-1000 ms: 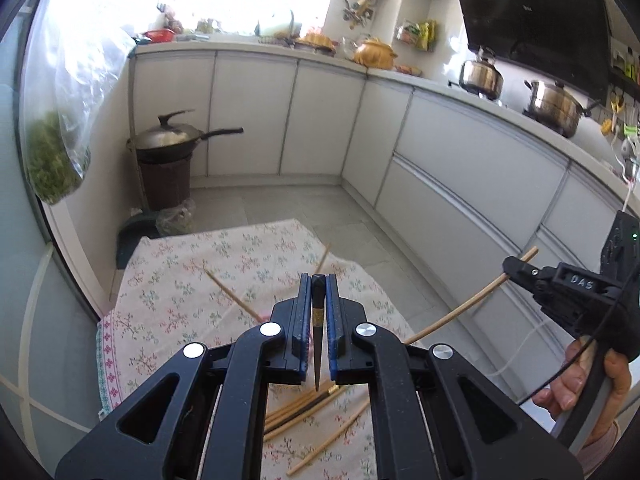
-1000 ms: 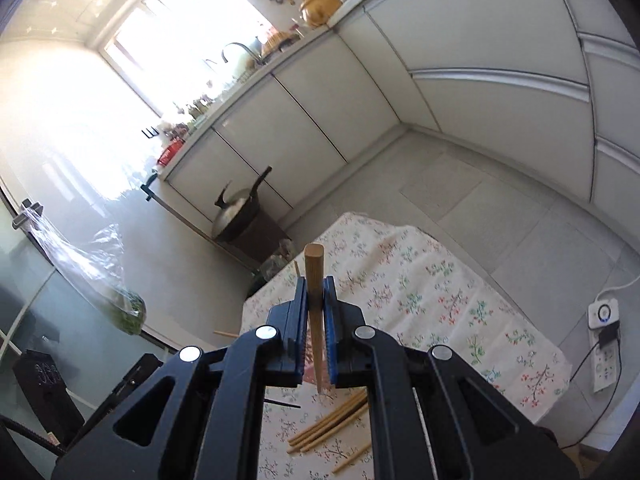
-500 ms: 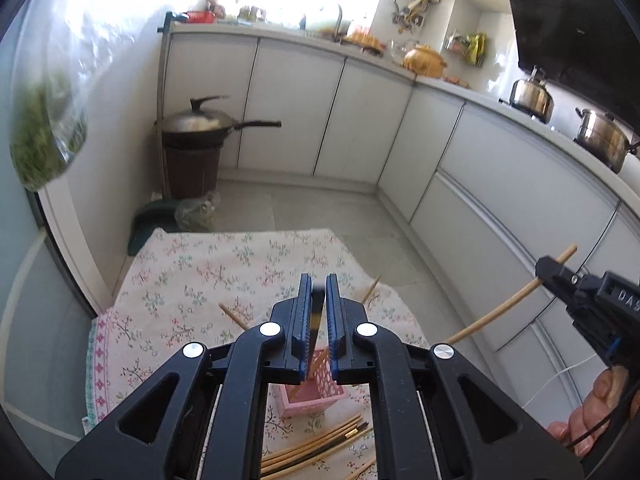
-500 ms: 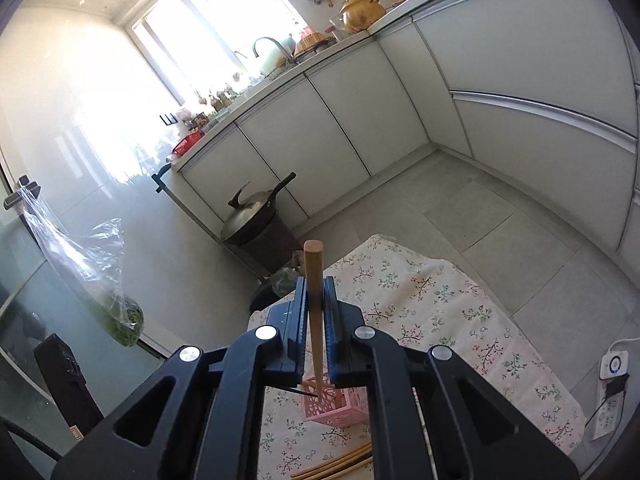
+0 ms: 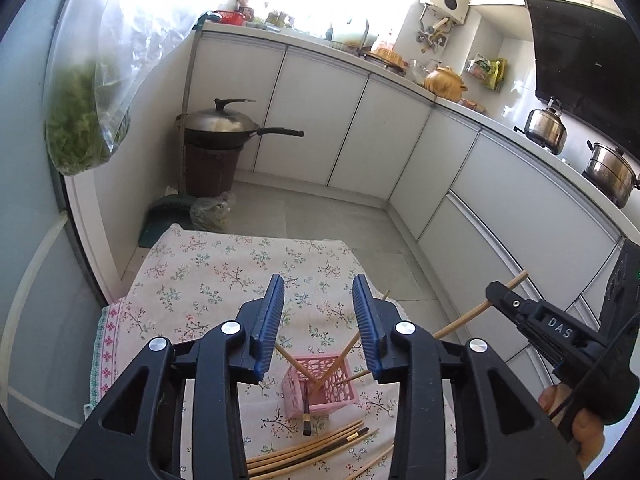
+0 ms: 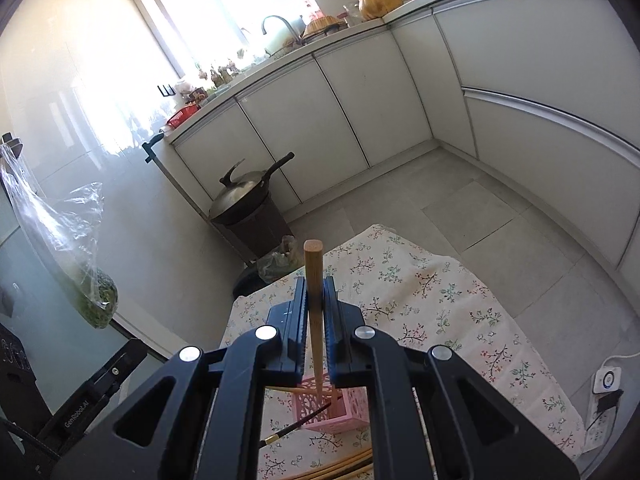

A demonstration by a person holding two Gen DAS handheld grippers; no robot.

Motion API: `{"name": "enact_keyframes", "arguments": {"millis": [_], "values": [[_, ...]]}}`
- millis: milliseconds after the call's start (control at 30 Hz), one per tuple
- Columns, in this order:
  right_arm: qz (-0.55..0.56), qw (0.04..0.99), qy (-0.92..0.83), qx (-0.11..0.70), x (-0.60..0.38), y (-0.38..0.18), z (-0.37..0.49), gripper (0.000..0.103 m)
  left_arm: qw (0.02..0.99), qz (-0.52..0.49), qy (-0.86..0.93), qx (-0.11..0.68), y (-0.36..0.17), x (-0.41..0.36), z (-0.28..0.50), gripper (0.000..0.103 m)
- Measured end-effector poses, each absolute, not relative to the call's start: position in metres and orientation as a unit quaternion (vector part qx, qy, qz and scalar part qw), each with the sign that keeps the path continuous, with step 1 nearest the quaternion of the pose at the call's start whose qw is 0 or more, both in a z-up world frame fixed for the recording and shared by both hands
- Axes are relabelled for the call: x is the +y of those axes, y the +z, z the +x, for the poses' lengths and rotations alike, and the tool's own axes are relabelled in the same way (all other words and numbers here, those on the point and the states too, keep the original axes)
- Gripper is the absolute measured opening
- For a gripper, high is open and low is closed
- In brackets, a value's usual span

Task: Organize utensils
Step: 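Drop both held chopsticks into the pink holder, opening both tools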

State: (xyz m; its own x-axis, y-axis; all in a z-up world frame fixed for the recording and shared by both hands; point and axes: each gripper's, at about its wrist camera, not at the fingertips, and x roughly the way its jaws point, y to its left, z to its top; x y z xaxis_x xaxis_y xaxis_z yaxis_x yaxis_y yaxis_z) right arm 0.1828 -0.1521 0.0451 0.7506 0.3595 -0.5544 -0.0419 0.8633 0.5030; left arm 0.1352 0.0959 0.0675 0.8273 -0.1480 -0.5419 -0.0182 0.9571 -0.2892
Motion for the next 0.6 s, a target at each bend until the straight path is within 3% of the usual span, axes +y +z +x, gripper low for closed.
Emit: {"name": "enact_keyframes", "arguments": {"millis": [100, 267, 600], "values": [[0.229, 0.905, 0.114, 0.340, -0.140, 0.034, 0.190, 0.008, 0.943, -0.143, -0.033, 0.299, 0.063, 0.096, 0.138, 0.036], [0.225, 0.901, 0.122, 0.349, -0.128, 0.022, 0.194, 0.024, 0.944, -0.129, -0.024, 0.303, 0.058, 0.091, 0.140, 0.039], [0.167, 0.925, 0.121, 0.318, -0.124, 0.042, 0.162, 0.033, 0.954, -0.097, -0.004, 0.282, 0.063, 0.077, 0.130, 0.062]]}}
